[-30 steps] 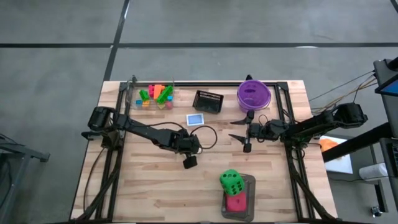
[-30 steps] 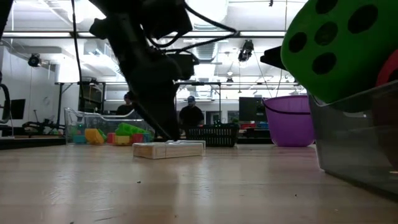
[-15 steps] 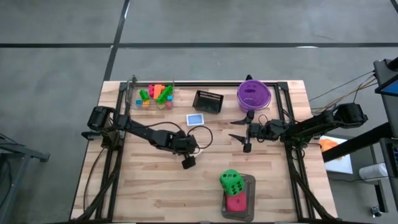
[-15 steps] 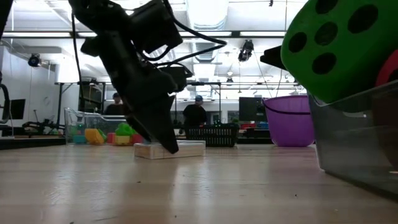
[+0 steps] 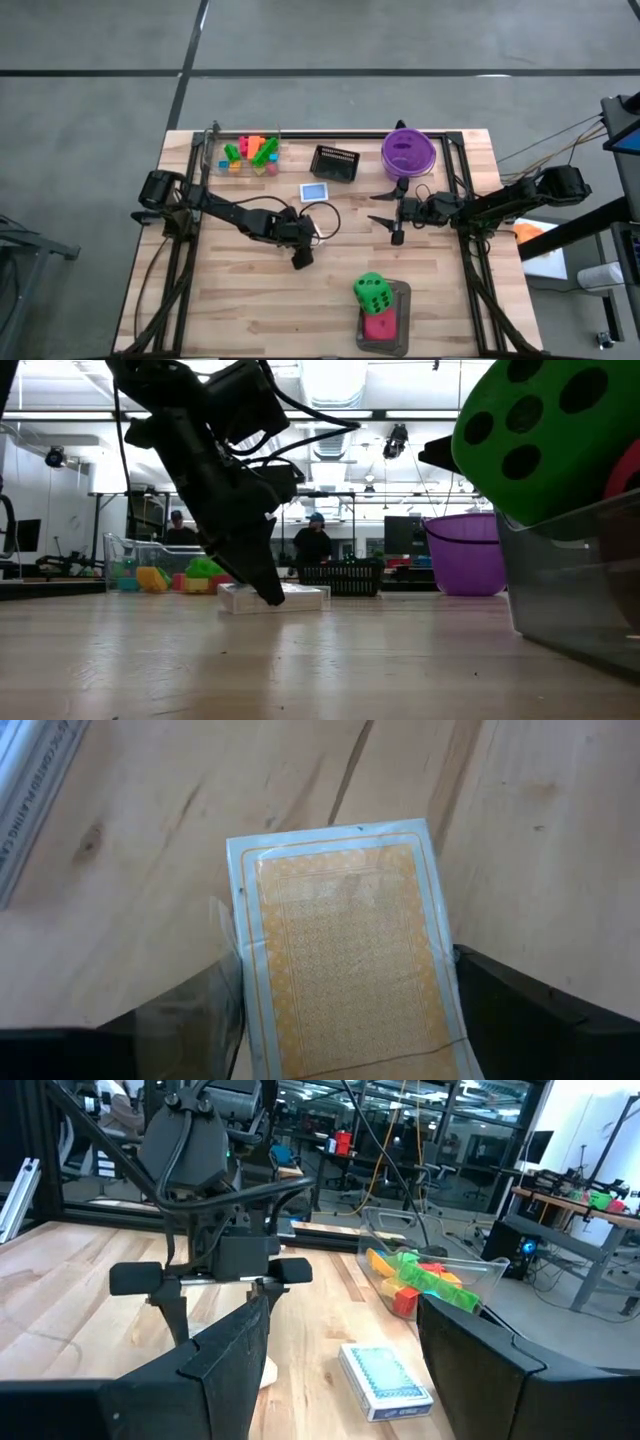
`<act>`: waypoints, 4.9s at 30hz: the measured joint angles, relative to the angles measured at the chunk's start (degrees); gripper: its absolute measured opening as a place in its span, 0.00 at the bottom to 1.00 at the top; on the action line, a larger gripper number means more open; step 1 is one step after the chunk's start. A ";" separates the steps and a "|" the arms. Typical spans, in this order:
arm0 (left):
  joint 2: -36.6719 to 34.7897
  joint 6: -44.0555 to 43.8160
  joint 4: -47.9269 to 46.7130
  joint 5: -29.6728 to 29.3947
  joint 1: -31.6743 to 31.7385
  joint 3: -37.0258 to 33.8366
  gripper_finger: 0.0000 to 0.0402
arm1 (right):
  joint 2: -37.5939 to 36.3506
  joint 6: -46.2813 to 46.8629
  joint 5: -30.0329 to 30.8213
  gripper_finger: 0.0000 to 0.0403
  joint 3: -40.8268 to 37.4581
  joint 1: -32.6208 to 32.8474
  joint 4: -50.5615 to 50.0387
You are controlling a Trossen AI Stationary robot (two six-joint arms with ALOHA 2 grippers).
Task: Pick & Place Toys
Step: Put the yellow deck of cards into the black basket
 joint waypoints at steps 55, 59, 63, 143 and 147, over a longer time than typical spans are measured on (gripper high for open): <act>-5.26 11.09 -6.50 6.68 -3.00 2.56 0.99 | 0.00 0.39 0.00 0.63 0.10 0.00 -1.68; -5.26 10.98 -6.31 6.64 -3.09 2.56 0.98 | 0.00 0.35 0.00 0.63 0.21 0.01 -1.65; -4.17 10.95 -6.01 6.47 -3.30 2.75 0.98 | 0.00 0.28 0.06 0.63 0.21 -0.09 -1.65; 6.58 51.11 13.79 20.01 35.88 18.66 0.74 | 1.27 1.78 -10.20 0.63 -5.75 0.04 15.91; 10.37 52.85 12.07 18.38 36.24 20.55 0.74 | 1.27 1.75 -10.05 0.63 -5.78 0.04 15.92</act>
